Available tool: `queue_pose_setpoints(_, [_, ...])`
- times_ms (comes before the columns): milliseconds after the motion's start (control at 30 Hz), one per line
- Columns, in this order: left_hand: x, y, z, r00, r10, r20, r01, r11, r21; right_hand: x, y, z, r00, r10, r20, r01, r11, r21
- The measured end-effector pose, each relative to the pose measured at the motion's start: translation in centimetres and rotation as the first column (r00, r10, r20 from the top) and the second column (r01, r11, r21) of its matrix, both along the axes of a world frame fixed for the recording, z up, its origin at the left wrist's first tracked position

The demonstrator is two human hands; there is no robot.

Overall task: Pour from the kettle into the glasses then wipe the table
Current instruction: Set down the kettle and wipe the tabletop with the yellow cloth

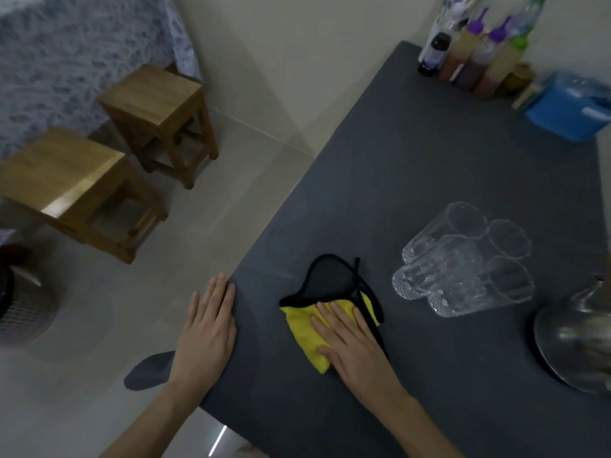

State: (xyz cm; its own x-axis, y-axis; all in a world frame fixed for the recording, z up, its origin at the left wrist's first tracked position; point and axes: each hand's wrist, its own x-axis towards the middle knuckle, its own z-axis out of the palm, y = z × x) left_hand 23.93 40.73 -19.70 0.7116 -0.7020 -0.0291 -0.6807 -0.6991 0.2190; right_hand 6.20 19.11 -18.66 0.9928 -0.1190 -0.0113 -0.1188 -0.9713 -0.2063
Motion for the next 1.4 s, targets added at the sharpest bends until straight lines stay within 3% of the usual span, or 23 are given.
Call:
queue_pose_setpoints(167, [0.9,-1.8,0.4,0.986,-0.164,0.012,0.164,0.986,0.025,0.8,0.2,0.8,0.987,-0.09,-0.13,0.092,0.996,0.008])
queue_pose_setpoints(400, [0.7,-2.2,0.2,0.99,-0.143,0.01,0.143,0.99,0.02,6.1,-1.3,0.3,0.913,-0.388,-0.128,0.381,0.922,-0.075])
queue_pose_setpoints(867, [0.7,-2.5,0.1,0.993,-0.115,-0.02,0.115,0.993,-0.035,15.4,-8.2,-1.1,0.851,-0.515,0.102,0.518,0.855,-0.001])
queue_pose_setpoints(1000, [0.8,-2.6,0.2,0.993,-0.116,-0.026,0.115,0.993,-0.028,18.9,-8.7,-0.9,0.872,-0.482,0.091,0.475,0.876,0.089])
queue_pose_setpoints(1167, [0.9,-2.6,0.3,0.992,-0.123,-0.031,0.123,0.992,-0.004,21.8,-4.7,-1.0,0.962,-0.218,0.163,0.185,0.963,0.194])
queue_pose_setpoints(1400, [1.0,-2.4,0.1,0.989,-0.141,-0.055,0.141,0.99,0.006,18.5,1.4,-1.1,0.988,-0.067,0.141,0.024,0.959,0.283])
